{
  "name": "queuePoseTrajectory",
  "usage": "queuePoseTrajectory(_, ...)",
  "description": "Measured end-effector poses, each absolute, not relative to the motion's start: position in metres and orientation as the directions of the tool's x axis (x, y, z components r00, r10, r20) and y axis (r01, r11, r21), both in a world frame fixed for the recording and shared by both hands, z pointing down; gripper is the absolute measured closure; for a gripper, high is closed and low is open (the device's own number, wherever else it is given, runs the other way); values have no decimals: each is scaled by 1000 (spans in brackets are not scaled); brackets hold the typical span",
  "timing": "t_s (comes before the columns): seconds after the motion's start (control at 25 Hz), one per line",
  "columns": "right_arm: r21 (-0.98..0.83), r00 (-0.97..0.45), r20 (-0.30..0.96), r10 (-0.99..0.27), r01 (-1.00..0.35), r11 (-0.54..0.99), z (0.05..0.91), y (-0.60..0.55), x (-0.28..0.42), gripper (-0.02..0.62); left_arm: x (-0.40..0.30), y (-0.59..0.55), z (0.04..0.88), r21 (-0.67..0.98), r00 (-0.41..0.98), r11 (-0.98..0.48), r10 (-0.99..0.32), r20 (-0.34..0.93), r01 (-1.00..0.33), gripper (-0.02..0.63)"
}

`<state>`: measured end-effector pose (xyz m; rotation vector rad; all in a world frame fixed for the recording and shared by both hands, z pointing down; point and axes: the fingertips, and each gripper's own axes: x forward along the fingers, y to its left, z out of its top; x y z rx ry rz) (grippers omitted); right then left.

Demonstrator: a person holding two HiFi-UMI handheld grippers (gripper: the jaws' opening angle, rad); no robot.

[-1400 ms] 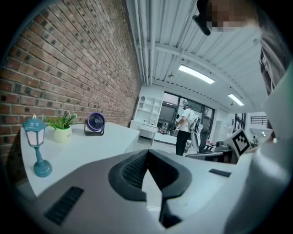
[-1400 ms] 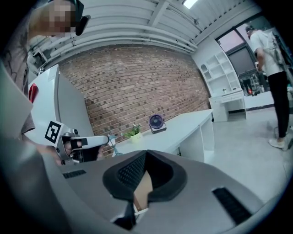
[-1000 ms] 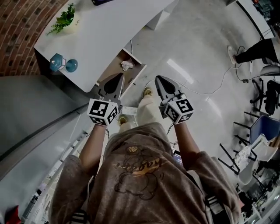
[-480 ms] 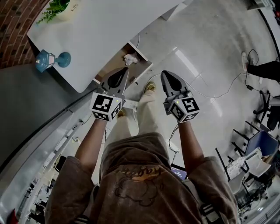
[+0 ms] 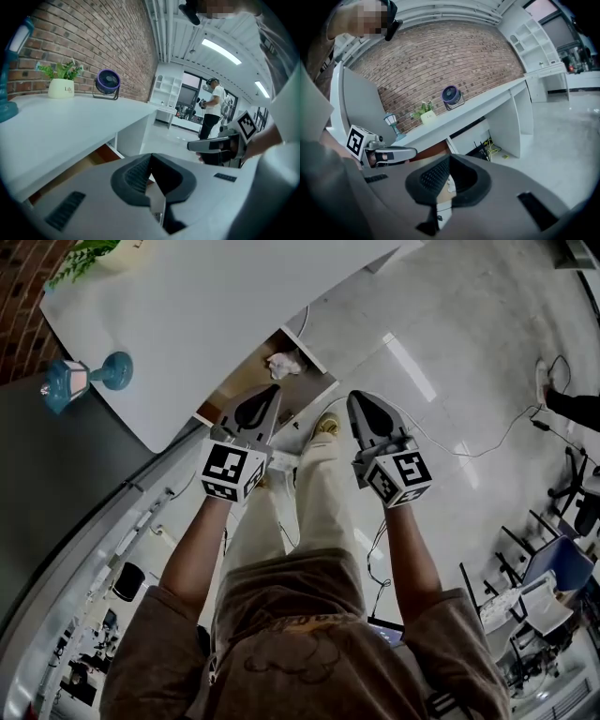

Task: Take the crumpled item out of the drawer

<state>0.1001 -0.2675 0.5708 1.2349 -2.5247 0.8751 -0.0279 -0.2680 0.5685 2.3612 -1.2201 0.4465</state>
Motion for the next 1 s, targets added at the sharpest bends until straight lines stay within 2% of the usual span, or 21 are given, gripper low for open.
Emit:
queuePoseTrajectory(0.76,-427,-648,441,-621,-760,490,620,-267,90,598,-31,-276,631,210,527,-499,-667,527,-841,595)
queuePoseTrajectory(1.0,-427,-649,440,-620,-759,491,621,-266,94,598,-27,-276,637,213,520,-489,-666,535,-846,515)
